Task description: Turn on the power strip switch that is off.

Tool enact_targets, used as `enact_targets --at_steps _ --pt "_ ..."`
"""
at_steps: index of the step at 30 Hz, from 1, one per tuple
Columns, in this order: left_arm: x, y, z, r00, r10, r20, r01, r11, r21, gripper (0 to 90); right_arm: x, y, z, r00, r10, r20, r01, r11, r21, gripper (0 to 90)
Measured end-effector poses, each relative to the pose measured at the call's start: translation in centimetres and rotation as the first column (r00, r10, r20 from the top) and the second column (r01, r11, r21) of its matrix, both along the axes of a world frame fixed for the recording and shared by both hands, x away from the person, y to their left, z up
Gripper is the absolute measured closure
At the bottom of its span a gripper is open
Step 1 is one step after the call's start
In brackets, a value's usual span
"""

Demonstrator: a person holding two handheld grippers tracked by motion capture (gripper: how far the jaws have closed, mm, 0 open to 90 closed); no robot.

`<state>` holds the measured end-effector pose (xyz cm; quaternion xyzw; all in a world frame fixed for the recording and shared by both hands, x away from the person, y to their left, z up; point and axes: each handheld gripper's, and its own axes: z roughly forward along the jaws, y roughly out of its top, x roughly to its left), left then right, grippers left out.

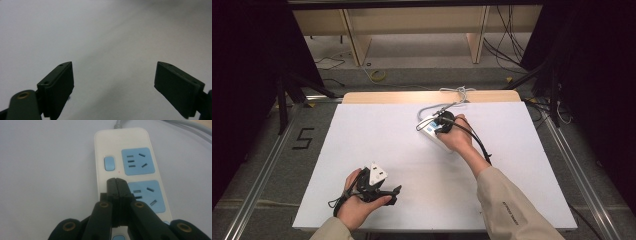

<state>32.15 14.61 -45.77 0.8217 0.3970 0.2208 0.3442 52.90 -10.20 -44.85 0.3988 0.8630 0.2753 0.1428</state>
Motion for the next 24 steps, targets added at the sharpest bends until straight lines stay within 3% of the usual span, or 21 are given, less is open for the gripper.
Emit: enact_targets --at_steps 24 --pt "-0.02 -0.01 0.01 1.0000 -0.002 0.001 0.002 1.0000 0.003 15.5 -0.03 0.30 -0.01 0.9999 -0.010 -0.006 0.010 1.000 -0.019 90.0"
